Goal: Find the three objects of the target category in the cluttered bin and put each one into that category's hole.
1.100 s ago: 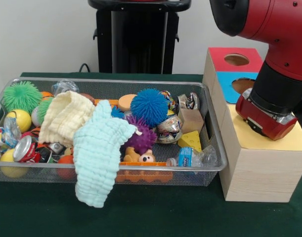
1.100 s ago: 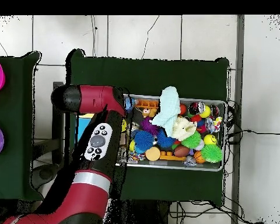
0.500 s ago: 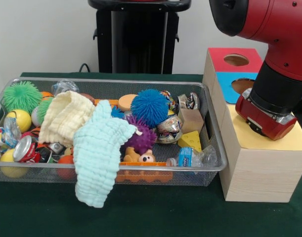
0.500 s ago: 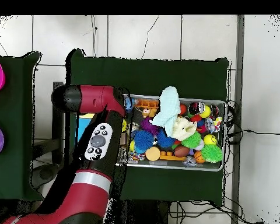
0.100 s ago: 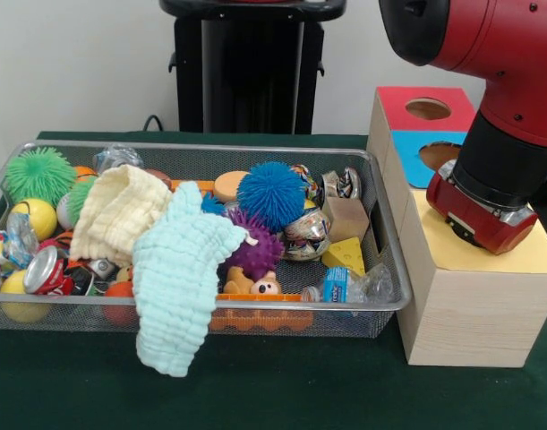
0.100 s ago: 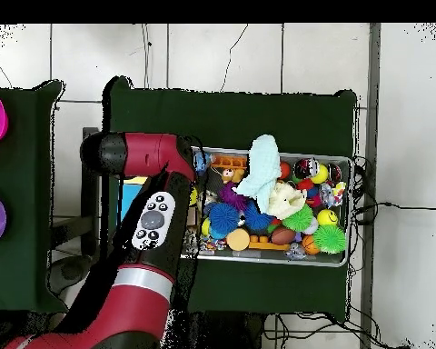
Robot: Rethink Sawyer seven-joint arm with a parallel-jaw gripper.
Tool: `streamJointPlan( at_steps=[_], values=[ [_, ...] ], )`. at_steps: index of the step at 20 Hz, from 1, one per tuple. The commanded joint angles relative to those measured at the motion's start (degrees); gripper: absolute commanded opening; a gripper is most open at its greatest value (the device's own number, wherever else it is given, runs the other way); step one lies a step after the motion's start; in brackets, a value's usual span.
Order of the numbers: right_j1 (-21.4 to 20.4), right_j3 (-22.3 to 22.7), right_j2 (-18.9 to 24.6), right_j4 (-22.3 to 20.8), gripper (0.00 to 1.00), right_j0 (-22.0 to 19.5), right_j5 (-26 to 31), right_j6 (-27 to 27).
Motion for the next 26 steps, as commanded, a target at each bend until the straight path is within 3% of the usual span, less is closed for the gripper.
streamJointPlan(
  at_steps=[1,5,12,26],
  values=[
    [8.34,-0.66,2.18,-2.14,1.0,-7.11,-18.45,7.47],
    [8.25,-0.63,2.24,-2.14,1.0,-7.09,-18.44,7.4],
    [5.11,0.71,2.36,-1.51,1.0,-6.6,-13.59,6.77],
    [3.0,1.98,3.08,-1.36,1.0,-6.62,-11.8,5.45]
  ],
)
